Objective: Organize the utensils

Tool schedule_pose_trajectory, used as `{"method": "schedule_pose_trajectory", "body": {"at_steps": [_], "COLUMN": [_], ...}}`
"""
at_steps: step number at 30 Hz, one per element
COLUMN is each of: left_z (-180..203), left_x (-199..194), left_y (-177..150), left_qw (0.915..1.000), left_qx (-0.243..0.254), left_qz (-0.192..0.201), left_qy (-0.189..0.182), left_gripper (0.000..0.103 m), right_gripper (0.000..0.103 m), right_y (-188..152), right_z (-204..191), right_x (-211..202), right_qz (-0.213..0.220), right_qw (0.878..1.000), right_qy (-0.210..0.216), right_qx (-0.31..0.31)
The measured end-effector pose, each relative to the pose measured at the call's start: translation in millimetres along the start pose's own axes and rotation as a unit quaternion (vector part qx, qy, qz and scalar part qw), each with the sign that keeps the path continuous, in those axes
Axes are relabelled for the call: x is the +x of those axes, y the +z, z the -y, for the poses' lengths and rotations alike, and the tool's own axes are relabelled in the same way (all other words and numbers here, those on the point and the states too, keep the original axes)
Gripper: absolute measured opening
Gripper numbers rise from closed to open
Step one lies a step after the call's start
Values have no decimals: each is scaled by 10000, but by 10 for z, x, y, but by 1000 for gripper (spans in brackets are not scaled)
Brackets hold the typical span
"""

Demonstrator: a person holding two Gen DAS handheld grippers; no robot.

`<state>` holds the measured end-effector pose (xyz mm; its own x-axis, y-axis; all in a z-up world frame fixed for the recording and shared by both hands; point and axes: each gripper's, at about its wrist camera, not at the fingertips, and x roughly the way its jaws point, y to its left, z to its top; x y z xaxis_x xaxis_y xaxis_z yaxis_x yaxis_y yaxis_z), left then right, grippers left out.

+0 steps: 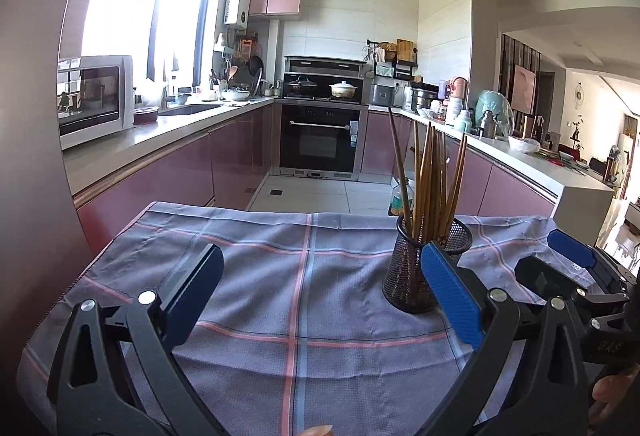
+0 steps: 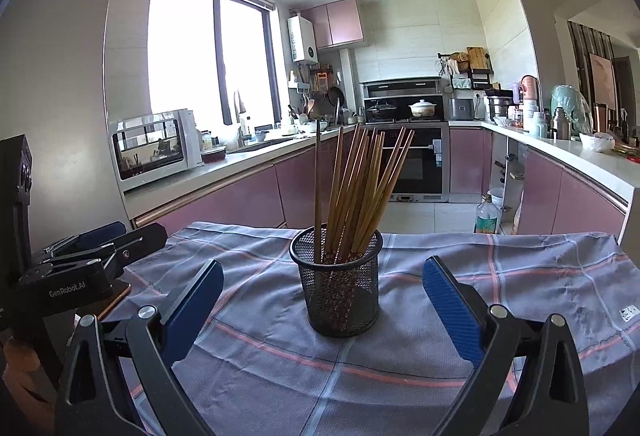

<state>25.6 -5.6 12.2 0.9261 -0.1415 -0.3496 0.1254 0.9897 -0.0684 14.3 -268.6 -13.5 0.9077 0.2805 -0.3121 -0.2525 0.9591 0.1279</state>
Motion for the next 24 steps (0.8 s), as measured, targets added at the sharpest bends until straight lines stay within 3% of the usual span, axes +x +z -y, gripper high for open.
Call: {"method": "schedule_pose_trajectory", "body": {"at_steps": [24], "left_z": [66], "left_x": [-128], "left_y": [1], "left_qw": [9998], "left_qx": [61], "left_qz": [152], "left_qy": [80], "left_gripper": [97], "right_gripper": [96], "right_y": [-8], "right_z": [-34], "right_x": [-82], "right_qz": [133], "right_qw": [9999], "right_qy": [5], "right_qx": [-34]}}
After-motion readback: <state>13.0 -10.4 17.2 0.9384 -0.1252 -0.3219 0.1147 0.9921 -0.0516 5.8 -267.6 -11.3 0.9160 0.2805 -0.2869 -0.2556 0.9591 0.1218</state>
